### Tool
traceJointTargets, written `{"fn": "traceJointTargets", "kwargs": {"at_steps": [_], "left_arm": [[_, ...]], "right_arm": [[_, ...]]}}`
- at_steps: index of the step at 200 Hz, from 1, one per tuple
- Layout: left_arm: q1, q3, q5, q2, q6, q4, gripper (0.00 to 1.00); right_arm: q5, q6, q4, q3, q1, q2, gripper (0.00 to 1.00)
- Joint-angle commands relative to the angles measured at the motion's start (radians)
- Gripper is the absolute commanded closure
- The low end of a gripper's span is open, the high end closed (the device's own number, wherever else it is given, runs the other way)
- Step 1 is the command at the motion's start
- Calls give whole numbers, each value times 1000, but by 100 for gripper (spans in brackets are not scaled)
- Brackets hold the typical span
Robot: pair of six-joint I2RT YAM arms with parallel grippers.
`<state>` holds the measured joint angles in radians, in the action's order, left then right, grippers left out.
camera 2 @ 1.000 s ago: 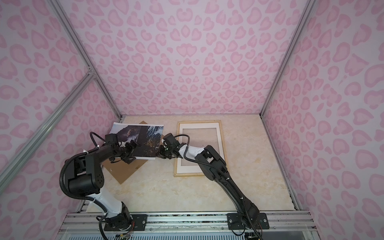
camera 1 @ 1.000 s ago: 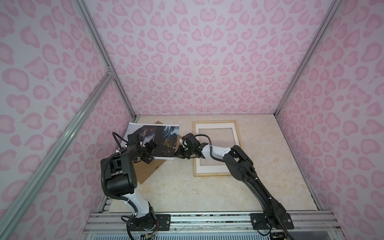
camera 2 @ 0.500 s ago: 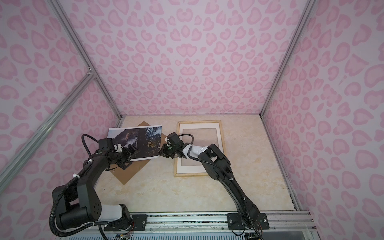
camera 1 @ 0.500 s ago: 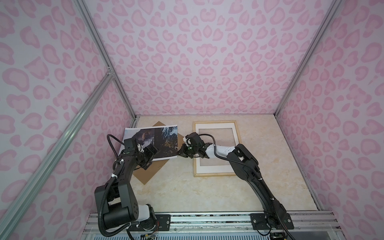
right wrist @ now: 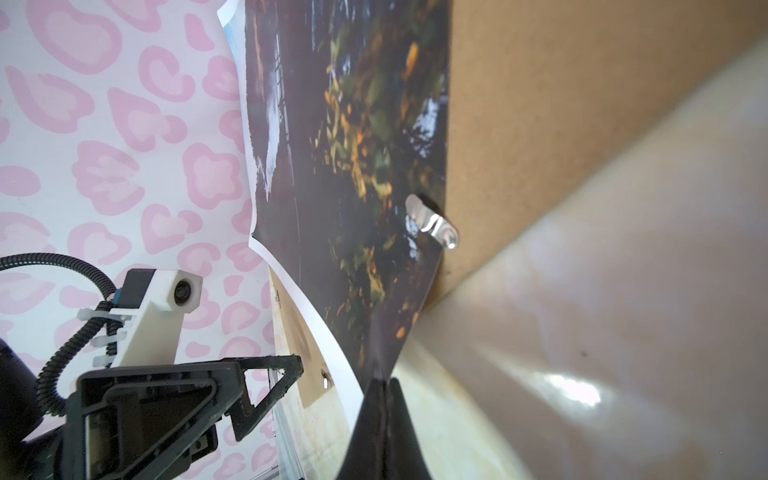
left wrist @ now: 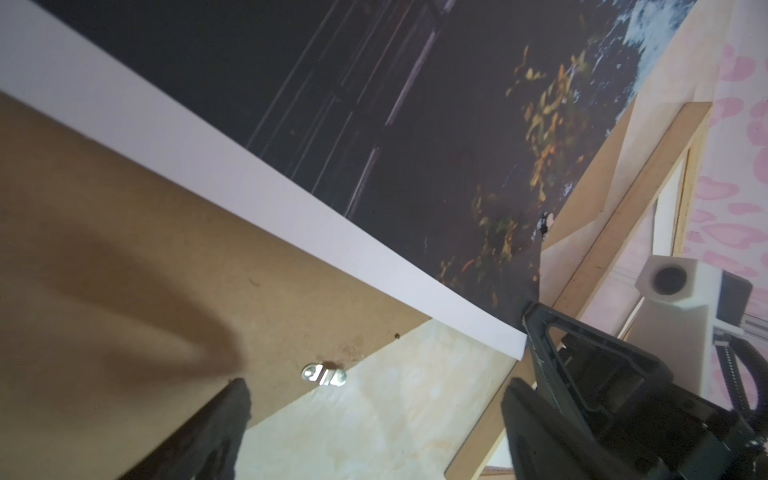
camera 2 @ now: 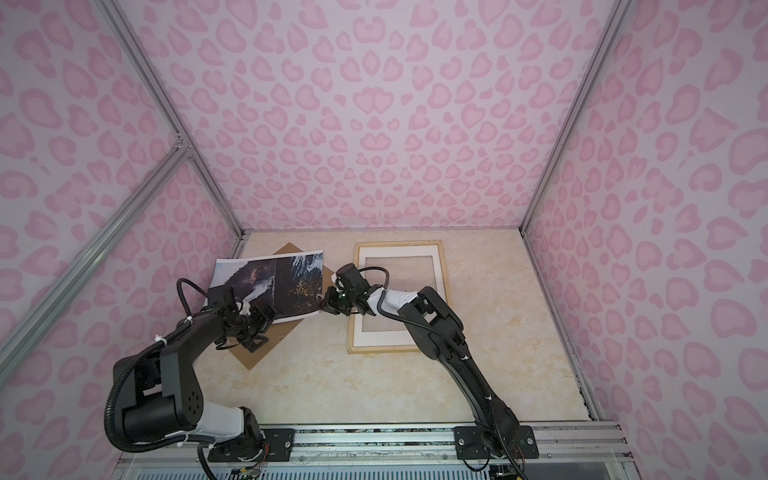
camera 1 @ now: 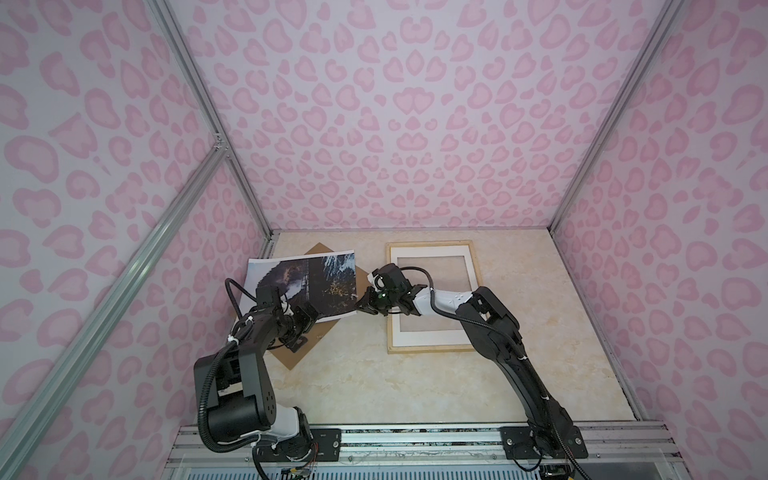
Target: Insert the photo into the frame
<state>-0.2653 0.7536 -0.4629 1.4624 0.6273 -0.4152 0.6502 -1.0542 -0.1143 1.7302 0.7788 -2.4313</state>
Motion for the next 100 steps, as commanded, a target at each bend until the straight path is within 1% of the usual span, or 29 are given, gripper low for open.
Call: {"fn": "traceJointTargets", "kwargs": {"at_steps": [1,47,80,100], "left_arm": [[10,-17,25,5,0,23,3],[55,-43,61,36,19,35,3],[69,-46,59,36,17,28,3],[71,-46,57,28,15,23,3]], "right_arm": [[11,2,-24,9,5,-17,100],[14,-12,-24,57,17,-50,100],[2,-25,-16,119,22,-89,100],[4,-33,4,186,25,-129,100]]}}
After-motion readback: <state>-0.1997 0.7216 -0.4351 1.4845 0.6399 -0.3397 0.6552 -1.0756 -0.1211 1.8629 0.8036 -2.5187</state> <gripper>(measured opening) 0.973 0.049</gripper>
